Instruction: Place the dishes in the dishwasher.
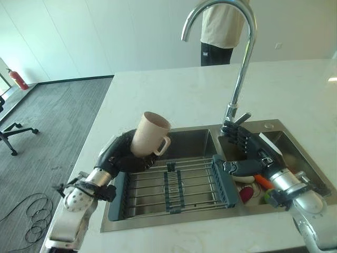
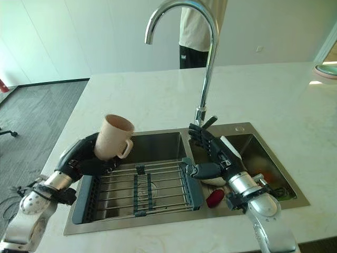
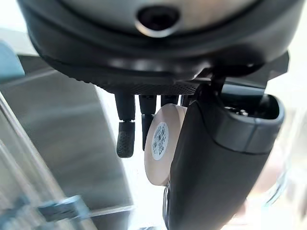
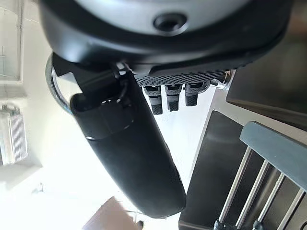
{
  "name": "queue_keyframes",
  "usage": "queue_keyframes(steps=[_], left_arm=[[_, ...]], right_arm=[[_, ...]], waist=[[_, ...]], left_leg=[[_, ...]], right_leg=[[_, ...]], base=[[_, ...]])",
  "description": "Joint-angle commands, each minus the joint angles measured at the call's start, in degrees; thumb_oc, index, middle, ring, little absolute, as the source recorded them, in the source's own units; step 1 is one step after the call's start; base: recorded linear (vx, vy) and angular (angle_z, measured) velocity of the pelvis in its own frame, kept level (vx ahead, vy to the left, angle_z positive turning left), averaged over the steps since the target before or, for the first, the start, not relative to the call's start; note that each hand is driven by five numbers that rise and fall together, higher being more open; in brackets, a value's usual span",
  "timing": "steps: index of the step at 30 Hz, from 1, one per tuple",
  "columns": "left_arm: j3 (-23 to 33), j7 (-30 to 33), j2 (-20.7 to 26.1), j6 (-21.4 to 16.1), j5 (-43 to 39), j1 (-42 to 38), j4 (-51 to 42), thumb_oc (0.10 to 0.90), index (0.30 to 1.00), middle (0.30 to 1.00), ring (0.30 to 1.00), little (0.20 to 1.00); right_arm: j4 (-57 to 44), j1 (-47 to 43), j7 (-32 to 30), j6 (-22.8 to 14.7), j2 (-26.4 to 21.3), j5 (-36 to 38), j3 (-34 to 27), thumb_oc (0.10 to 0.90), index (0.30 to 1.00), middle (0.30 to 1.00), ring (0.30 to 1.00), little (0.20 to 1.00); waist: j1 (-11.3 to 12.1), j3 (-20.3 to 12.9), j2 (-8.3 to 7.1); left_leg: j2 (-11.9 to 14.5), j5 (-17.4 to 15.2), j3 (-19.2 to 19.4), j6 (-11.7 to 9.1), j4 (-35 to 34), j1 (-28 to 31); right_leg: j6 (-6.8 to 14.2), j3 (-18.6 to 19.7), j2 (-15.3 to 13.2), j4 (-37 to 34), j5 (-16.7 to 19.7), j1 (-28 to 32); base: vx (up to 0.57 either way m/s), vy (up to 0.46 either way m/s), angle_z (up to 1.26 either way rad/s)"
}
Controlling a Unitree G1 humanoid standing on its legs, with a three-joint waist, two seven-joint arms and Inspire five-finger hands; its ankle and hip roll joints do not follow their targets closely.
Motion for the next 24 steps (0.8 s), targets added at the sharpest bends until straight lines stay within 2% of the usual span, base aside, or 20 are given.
queue_keyframes(steps=[1,7,12,13,14,15,16,17,18,20,21,22,23,24], left_arm=[[3.1,4.7,2.8,-9.7,-2.5,-5.8,-6.2,0.400,0.300,0.300,0.300,0.300],[4.0,9.4,0.2,-11.7,-2.6,-4.3,-8.6,0.400,0.300,0.300,0.300,0.300],[5.1,10.0,-1.6,-14.4,-3.1,-0.7,-11.0,0.400,0.300,0.300,0.300,0.300],[5.0,9.1,-1.7,-15.8,-5.0,-0.4,-10.8,0.400,0.300,0.300,0.300,0.300],[4.6,8.4,-1.6,-16.9,-6.7,-1.0,-10.3,0.400,0.300,0.300,0.300,0.300],[3.9,8.2,-1.6,-17.3,-8.0,-1.8,-10.1,0.400,0.300,0.300,0.300,0.300],[3.0,8.0,-1.5,-17.9,-9.0,-3.3,-9.8,0.400,0.300,0.300,0.300,0.300],[2.1,7.1,-0.9,-18.5,-11.0,-5.5,-8.8,0.400,0.300,0.300,0.300,0.300],[-0.6,7.3,-1.3,-19.5,-10.3,-8.6,-6.9,0.400,0.300,0.300,0.300,0.300],[-1.4,7.9,-1.3,-19.6,-9.3,-8.7,-7.2,0.400,0.300,0.300,0.300,0.300],[-1.6,7.4,-1.2,-19.4,-9.9,-8.2,-7.9,0.400,0.300,0.300,0.300,0.300],[-1.5,7.1,-1.2,-19.2,-9.6,-8.0,-8.3,0.400,0.300,0.300,0.300,0.300],[-1.6,5.5,-1.4,-17.7,-9.3,-7.8,-10.2,0.400,0.300,0.300,0.300,0.300],[-1.5,5.3,-1.4,-17.4,-9.3,-7.8,-10.5,0.400,0.300,0.300,0.300,0.300]], right_arm=[[-6.2,-4.2,-0.6,-7.2,0.7,0.3,-3.7,0.800,0.900,0.900,0.900,0.900],[-6.6,-6.0,-2.4,-9.1,2.1,1.4,-2.0,0.800,0.900,0.900,0.900,0.900],[-8.6,-5.2,-4.3,-10.9,2.4,0.7,-1.6,0.800,0.900,0.900,0.900,0.900],[-8.3,-5.4,-5.7,-12.0,1.6,0.8,-2.1,0.800,0.900,0.900,0.900,0.900],[-7.4,-5.9,-6.7,-13.1,0.1,1.3,-2.9,0.800,0.900,0.900,0.900,0.900],[-6.5,-6.2,-7.0,-14.2,-1.2,1.9,-3.6,0.800,0.900,0.900,0.900,0.900],[-6.0,-6.1,-7.3,-15.3,-2.7,2.9,-5.3,0.800,0.900,0.900,0.900,0.900],[-4.9,-6.1,-7.1,-16.4,-3.4,3.9,-7.5,0.800,0.900,0.900,0.900,0.900],[-4.0,-6.7,-7.4,-17.8,-3.3,5.2,-8.7,0.800,0.900,0.900,0.900,0.900],[-4.4,-7.1,-8.2,-17.1,-3.5,6.7,-9.1,0.800,0.900,0.900,0.900,0.900],[-4.6,-7.6,-9.1,-16.6,-3.2,6.8,-9.0,0.800,0.900,0.900,0.900,0.900],[-4.7,-8.1,-9.4,-16.2,-2.8,6.6,-8.8,0.800,0.900,0.900,0.900,0.900],[-5.3,-9.0,-11.5,-14.8,0.1,2.5,-6.6,0.800,0.900,0.900,0.900,0.900],[-5.5,-9.0,-11.5,-14.7,0.5,2.2,-6.4,0.800,0.900,0.900,0.900,0.900]], waist=[[0.5,-2.1,-0.31],[3.0,-2.1,-0.80],[5.2,-0.7,-0.58],[5.0,-0.1,-0.58],[3.8,0.5,-1.24],[3.0,1.0,-2.33],[1.4,0.9,-3.03],[-1.2,0.1,-2.53],[-2.7,-0.2,-1.50],[-2.8,-0.4,-0.44],[-2.3,-0.4,-0.04],[-2.1,-0.6,0.16],[0.6,0.0,0.09],[0.8,0.1,0.01]], left_leg=[[1.0,-4.9,-1.6,-0.9,5.4,-1.4],[1.7,-3.8,-3.4,-1.9,5.4,-2.4],[4.4,0.1,-4.0,-4.4,5.4,-6.2],[5.4,0.9,-1.3,-4.7,5.4,-6.2],[6.2,2.6,4.4,-4.6,5.4,-2.6],[6.3,6.3,8.8,-4.7,5.4,1.0],[7.0,8.2,12.2,-6.0,5.4,6.5],[11.3,11.5,19.5,-8.2,5.4,12.9],[13.7,10.9,23.8,-9.8,5.4,14.7],[13.9,8.3,23.5,-9.6,5.4,14.0],[13.4,5.4,22.9,-8.8,5.4,13.3],[12.6,2.9,22.2,-7.8,5.4,12.5],[7.0,-8.3,17.8,-3.8,5.4,8.7],[6.3,-8.8,17.2,-3.4,5.4,8.2]], right_leg=[[3.4,-4.8,-2.5,-0.8,-0.5,2.5],[2.6,-6.6,-2.3,-0.8,-1.1,2.5],[2.2,-9.9,-2.5,-0.8,-1.5,2.7],[2.1,-11.5,-3.1,-0.8,-1.5,2.5],[1.9,-13.2,-4.4,-0.8,-1.2,2.7],[1.4,-14.2,-5.7,-0.8,-0.7,2.7],[1.7,-15.5,-7.0,-0.8,-0.5,2.6],[1.3,-19.8,-8.4,-0.8,0.2,1.6],[1.7,-24.7,-9.7,-0.8,1.1,1.5],[2.7,-26.1,-10.6,-0.8,2.6,0.3],[3.6,-26.5,-11.6,-0.8,3.9,-0.5],[4.6,-26.8,-12.6,-0.8,5.1,-1.3],[9.5,-28.0,-19.0,-0.8,13.0,-3.3],[10.1,-28.2,-19.8,-0.8,14.0,-3.4]], base=[[-0.03,-0.111,0.33],[-0.04,-0.169,0.33],[-0.11,-0.149,0.47],[-0.32,-0.020,0.88],[-0.37,0.027,1.15],[-0.34,0.129,1.56],[-0.42,0.296,1.80],[-0.58,0.624,2.52],[-0.57,0.659,2.63],[-0.36,0.520,2.29],[-0.28,0.443,1.19],[-0.45,0.874,0.91],[-0.35,0.770,1.22],[-0.33,0.771,1.85]])
